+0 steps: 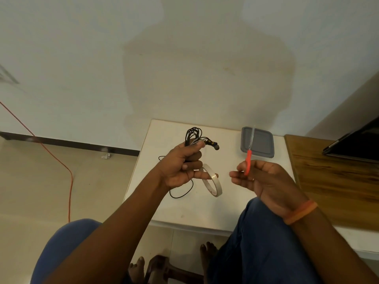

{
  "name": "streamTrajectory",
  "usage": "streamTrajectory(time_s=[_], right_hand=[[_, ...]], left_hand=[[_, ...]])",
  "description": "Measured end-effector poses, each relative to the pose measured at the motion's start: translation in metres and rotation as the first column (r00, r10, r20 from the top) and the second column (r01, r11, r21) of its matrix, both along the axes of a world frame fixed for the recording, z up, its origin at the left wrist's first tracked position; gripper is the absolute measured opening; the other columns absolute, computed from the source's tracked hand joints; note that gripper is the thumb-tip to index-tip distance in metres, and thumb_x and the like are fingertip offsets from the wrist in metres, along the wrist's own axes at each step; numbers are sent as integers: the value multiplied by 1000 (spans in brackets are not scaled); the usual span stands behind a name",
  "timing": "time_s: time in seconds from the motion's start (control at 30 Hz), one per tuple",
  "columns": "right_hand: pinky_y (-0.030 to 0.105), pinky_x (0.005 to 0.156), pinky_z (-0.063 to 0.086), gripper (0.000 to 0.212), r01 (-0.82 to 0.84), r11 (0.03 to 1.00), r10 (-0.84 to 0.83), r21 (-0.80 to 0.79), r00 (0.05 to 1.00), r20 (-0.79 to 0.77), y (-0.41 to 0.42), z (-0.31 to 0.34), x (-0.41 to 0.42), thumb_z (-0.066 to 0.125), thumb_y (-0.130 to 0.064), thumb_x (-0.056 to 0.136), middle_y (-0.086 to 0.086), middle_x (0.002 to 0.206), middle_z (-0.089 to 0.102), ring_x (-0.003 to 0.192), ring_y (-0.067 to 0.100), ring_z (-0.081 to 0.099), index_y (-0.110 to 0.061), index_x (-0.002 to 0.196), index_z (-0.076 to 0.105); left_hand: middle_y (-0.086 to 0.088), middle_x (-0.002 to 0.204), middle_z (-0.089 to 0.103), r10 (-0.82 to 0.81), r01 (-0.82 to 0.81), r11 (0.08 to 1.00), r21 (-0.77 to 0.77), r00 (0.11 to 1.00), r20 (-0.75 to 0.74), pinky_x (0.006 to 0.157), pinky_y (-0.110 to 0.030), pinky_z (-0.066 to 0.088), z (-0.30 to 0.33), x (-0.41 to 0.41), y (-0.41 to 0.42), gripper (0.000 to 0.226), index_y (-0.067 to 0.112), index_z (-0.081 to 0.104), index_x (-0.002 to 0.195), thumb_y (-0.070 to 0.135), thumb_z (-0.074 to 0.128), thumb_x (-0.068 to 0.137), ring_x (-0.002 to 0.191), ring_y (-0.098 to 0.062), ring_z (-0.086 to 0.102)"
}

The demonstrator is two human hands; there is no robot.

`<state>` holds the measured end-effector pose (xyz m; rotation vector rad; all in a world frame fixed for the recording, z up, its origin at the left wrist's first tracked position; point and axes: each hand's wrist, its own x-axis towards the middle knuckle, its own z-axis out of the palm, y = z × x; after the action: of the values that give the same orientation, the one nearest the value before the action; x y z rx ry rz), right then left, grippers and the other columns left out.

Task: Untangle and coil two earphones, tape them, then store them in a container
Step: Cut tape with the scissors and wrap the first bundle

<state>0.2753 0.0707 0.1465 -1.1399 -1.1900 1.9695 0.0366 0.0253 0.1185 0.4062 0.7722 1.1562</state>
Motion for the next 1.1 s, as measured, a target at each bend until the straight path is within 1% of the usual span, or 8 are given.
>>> streamTrajectory(time_s=[0.13,0.27,0.37,0.5,0.63,0.87,0.97,1.1], right_hand=[[34,80,58,17,17,971,-80,238,963,256,-23,-8,-35,76,-22,76,4,92,76,91,23,70,-11,89,75],[8,62,49,15,2,878,-206,478,903,376,-34,-16,-51,77,-14,79,-5,82,71,74,3,66,-11,94,74],[6,61,48,20,54,888,-233,457,910,344,-33,-20,-52,79,-16,77,-13,87,68,79,-5,65,-16,96,72],[16,66,53,18,-81,909,-95,409,915,391,-34,-24,-52,79,-14,77,-8,92,72,85,13,67,-20,94,74],[15,64,53,24,-103,916,-20,387,953,301,-27,-17,-46,79,-6,76,-10,87,74,80,8,70,-28,86,74],[19,70,56,31,-130,919,26,371,962,272,-19,-17,-40,80,-5,74,-8,97,74,89,11,70,-30,91,73],[19,68,55,29,-132,935,48,330,967,250,-17,-19,-35,80,-3,73,-10,91,76,89,11,71,-27,88,74],[15,67,54,22,-263,912,161,315,936,314,-16,-23,-31,79,-1,74,-7,87,76,83,12,72,-16,90,74]], left_hand=[[11,51,26,-10,10,999,32,1000,14,82,-61,55,4,1,-1,15,22,70,85,24,59,94,40,-4,18],[10,52,22,18,-21,999,47,999,47,77,-57,56,7,-1,-1,7,20,63,89,25,66,88,41,-5,16],[9,54,21,31,-34,999,40,996,86,77,-60,56,7,-3,-1,11,19,61,91,26,68,86,43,-6,16],[10,51,24,16,-20,999,42,995,102,76,-59,55,7,-3,-3,5,19,64,89,24,64,91,43,-6,17],[10,53,19,30,-35,999,27,984,173,89,-70,47,6,-6,-2,8,19,60,91,23,66,88,38,-4,26],[10,55,17,94,-98,995,11,973,211,87,-64,51,4,-14,-2,6,19,58,87,20,58,93,38,-3,29],[10,51,19,137,-138,990,-9,969,207,82,-63,54,5,-19,1,9,18,60,87,22,55,94,36,-3,29],[11,47,26,119,-119,993,-9,975,187,88,-66,50,5,-18,1,8,19,59,88,23,56,95,37,-3,28]])
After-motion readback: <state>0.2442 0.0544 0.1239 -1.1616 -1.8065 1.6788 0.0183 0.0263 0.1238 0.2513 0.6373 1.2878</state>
